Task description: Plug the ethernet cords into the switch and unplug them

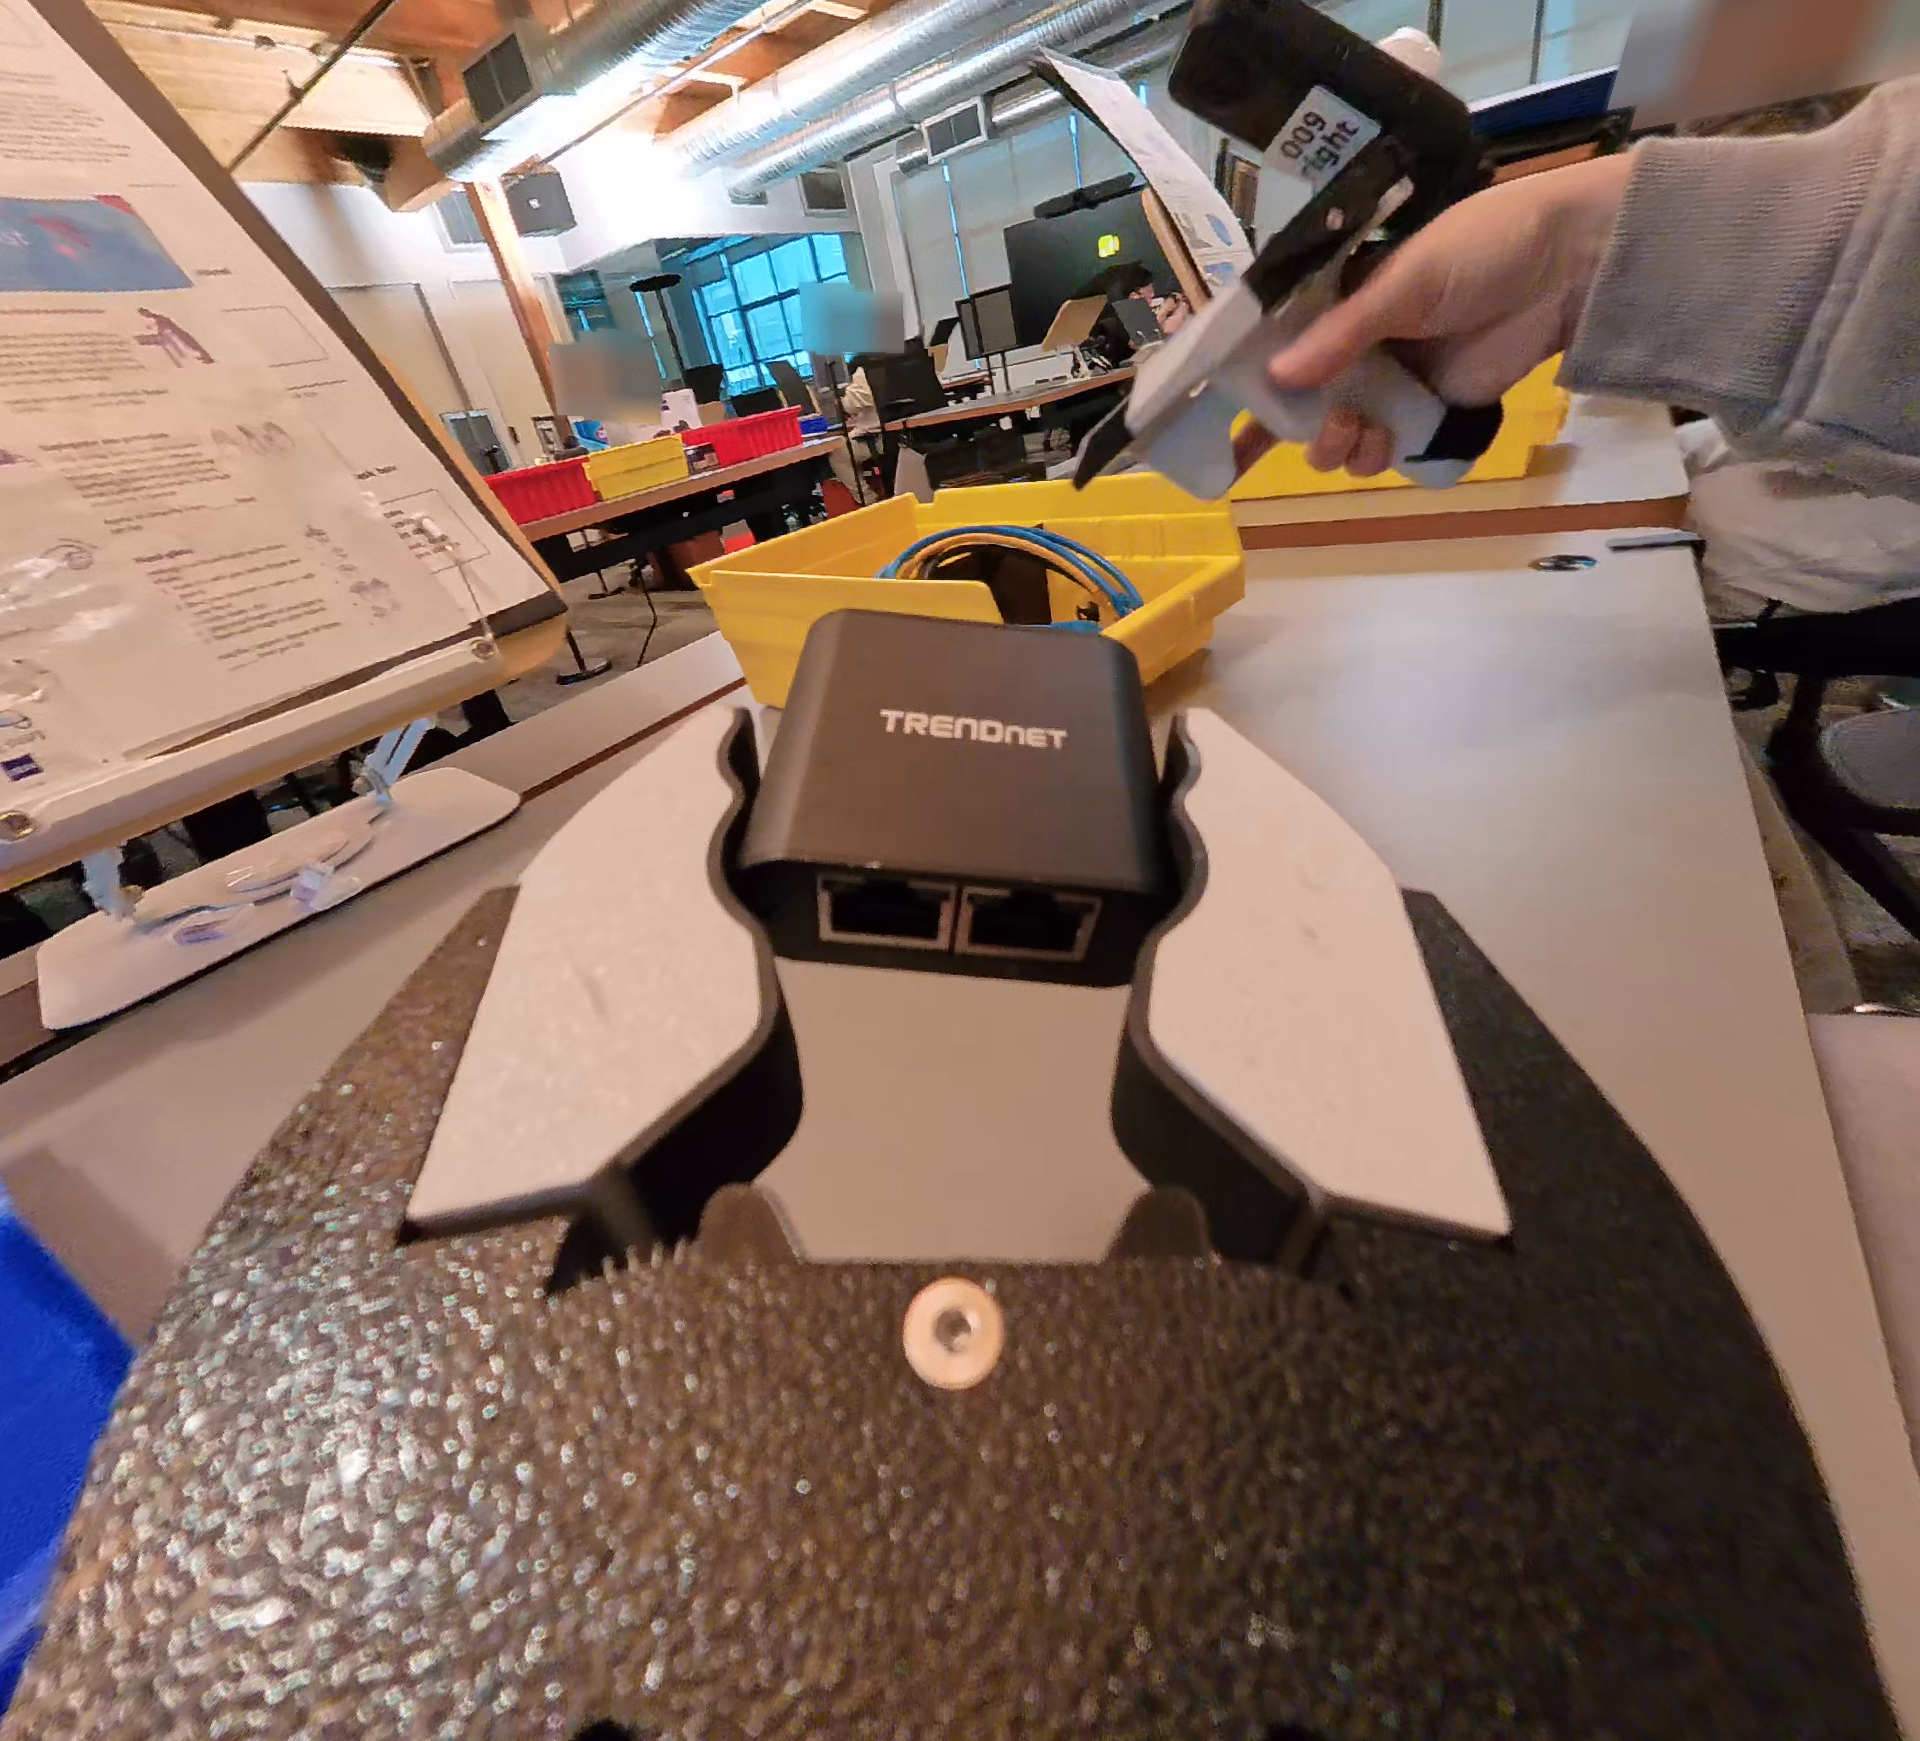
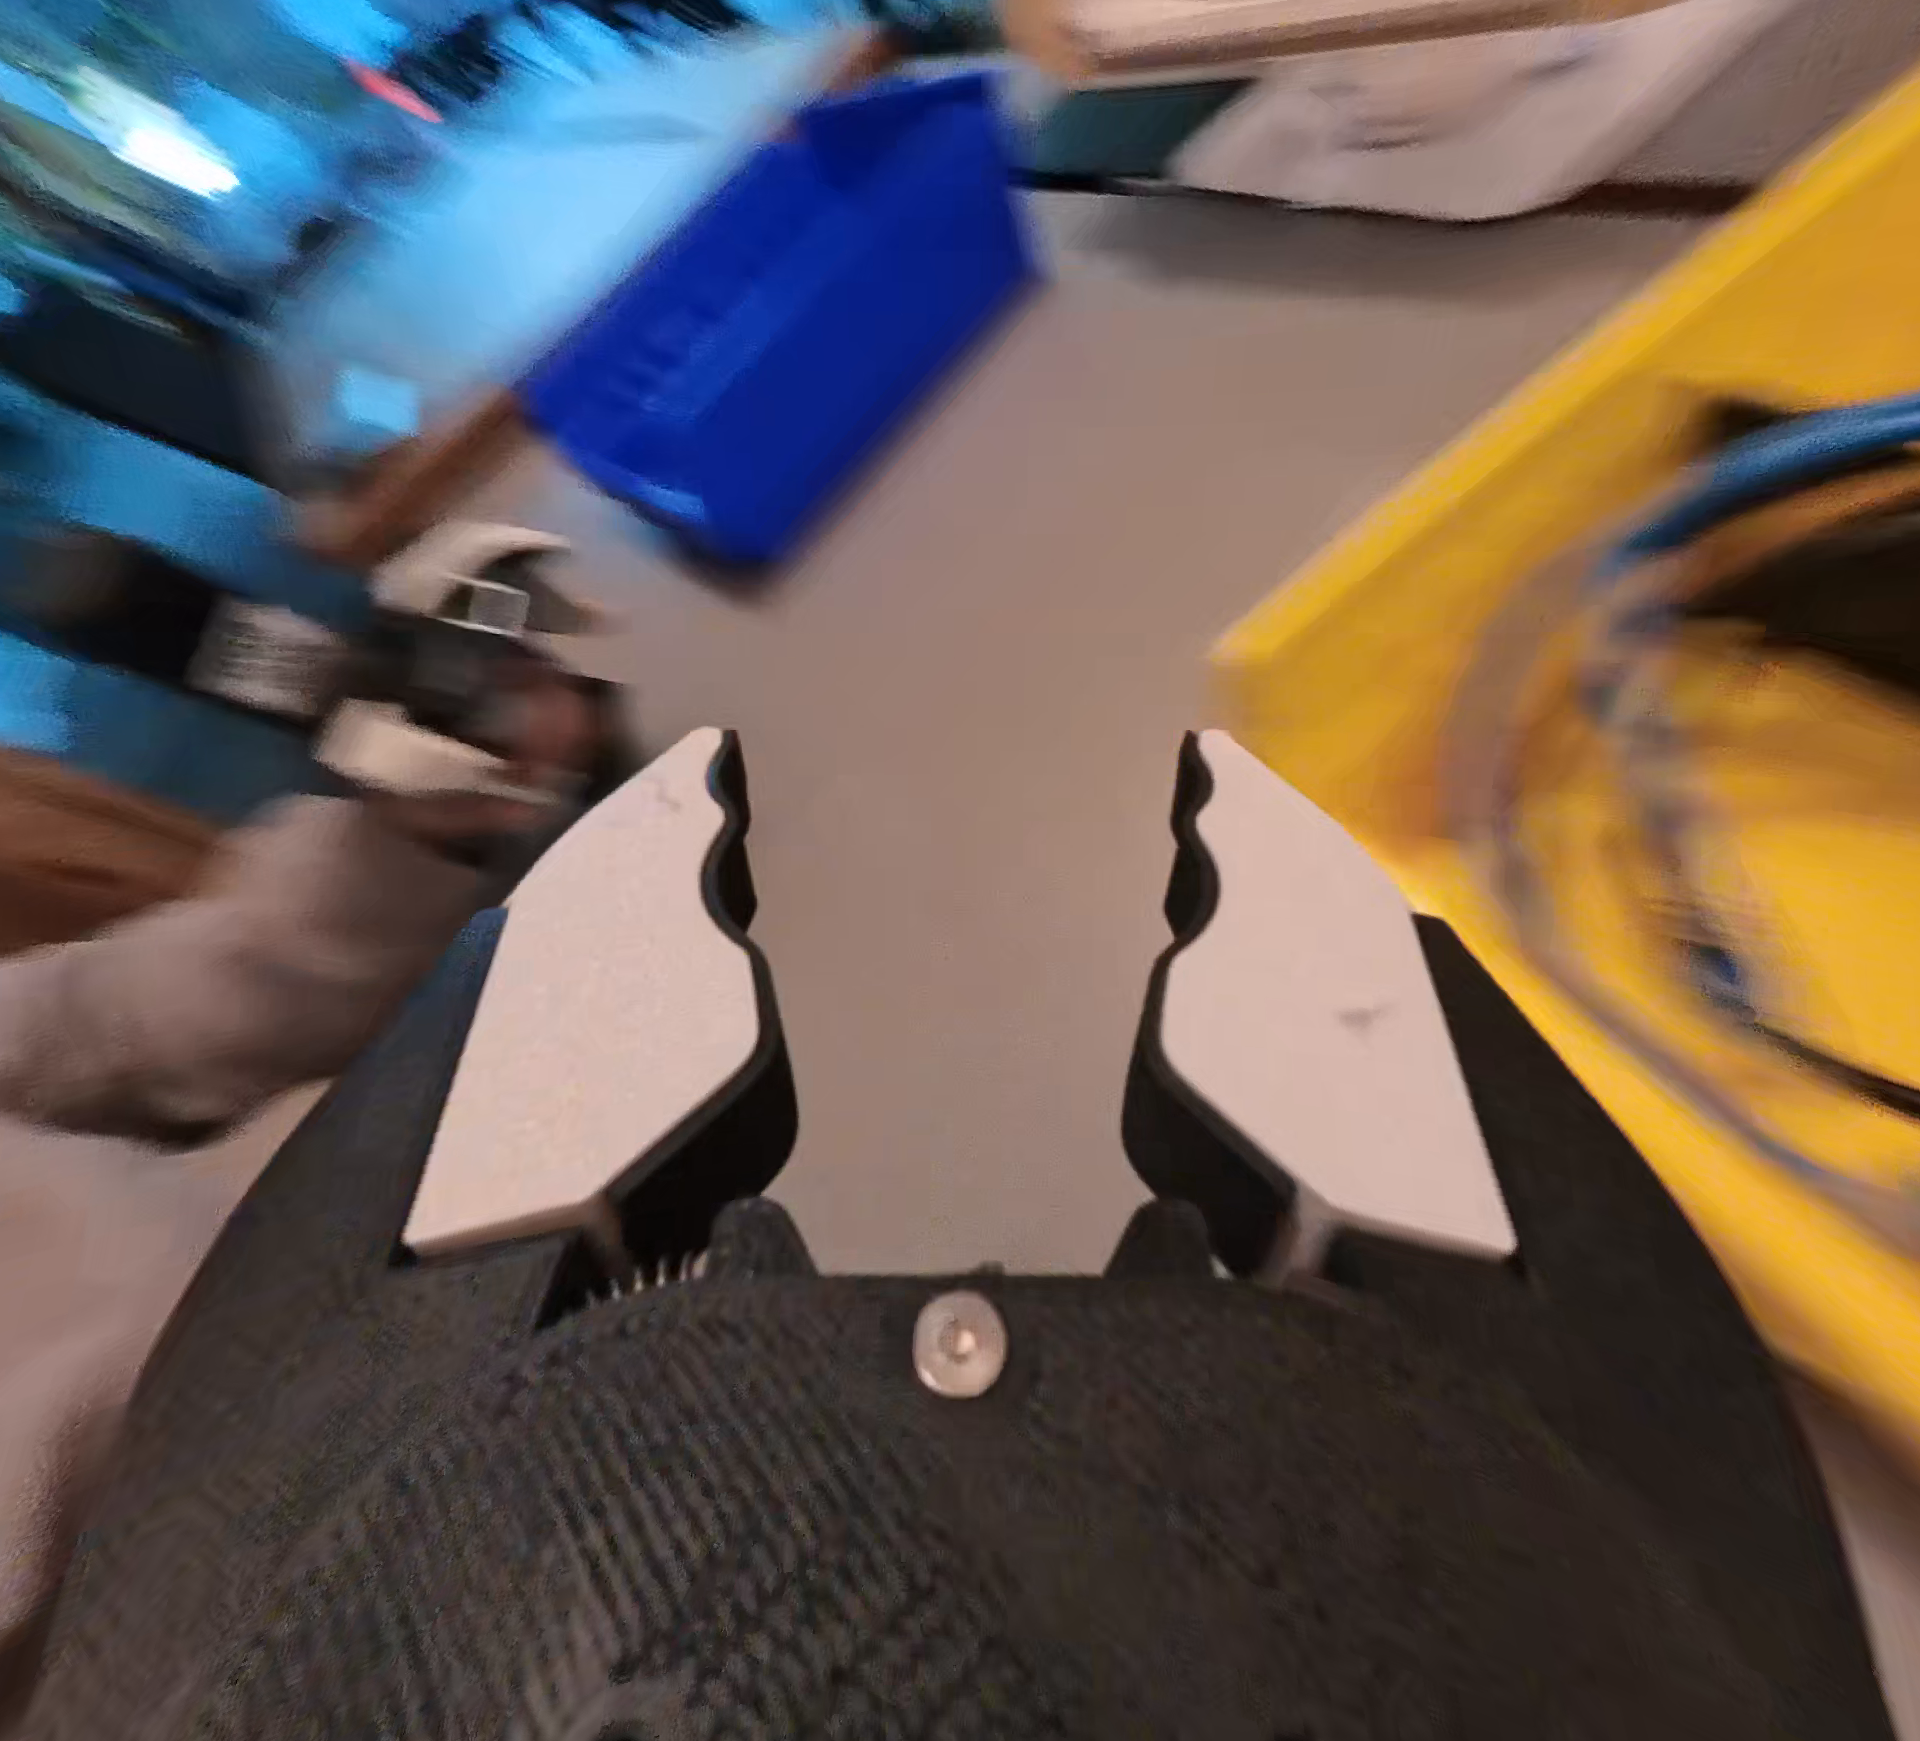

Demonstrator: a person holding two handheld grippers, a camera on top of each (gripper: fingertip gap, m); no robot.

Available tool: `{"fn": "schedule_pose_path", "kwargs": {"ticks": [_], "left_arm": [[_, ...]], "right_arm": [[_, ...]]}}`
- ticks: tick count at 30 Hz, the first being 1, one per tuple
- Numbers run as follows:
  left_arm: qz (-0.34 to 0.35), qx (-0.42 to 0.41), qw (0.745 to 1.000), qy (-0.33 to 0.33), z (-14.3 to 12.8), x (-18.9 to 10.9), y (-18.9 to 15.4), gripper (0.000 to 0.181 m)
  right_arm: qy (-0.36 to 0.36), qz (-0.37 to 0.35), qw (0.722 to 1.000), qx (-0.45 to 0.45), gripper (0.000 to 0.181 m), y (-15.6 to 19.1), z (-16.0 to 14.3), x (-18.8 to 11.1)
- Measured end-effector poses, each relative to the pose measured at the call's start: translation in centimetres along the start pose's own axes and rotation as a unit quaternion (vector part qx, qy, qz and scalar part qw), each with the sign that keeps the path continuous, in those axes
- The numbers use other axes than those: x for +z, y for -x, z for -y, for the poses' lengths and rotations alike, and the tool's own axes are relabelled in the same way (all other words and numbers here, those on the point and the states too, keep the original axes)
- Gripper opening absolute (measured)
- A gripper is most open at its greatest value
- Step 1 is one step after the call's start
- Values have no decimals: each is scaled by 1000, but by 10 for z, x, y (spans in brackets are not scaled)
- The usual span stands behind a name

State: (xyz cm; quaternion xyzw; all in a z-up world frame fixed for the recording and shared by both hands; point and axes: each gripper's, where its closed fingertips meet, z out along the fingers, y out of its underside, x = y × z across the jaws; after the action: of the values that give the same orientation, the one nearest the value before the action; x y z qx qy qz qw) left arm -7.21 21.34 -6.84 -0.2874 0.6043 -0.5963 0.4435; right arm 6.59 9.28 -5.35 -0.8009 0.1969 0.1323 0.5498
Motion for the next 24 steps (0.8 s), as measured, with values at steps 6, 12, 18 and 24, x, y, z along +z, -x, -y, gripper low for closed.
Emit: {"fn": "schedule_pose_path", "kwargs": {"ticks": [6, 12, 18, 24], "left_arm": [[-70, 54, 996, 1, 1, 7, -35, 74], [-101, 139, 985, 22, -1, 13, -59, 74], [-110, 163, 980, 27, -6, 15, -66, 74], [-93, 187, 977, 35, -9, 17, -64, 74]], "right_arm": [[70, 310, 936, 148, 86, 142, -46, 62], [199, 351, 905, 132, 88, 184, -86, 90], [219, 345, 905, 120, 40, 192, -91, 99], [245, 315, 916, 38, 26, 183, -99, 102]]}}
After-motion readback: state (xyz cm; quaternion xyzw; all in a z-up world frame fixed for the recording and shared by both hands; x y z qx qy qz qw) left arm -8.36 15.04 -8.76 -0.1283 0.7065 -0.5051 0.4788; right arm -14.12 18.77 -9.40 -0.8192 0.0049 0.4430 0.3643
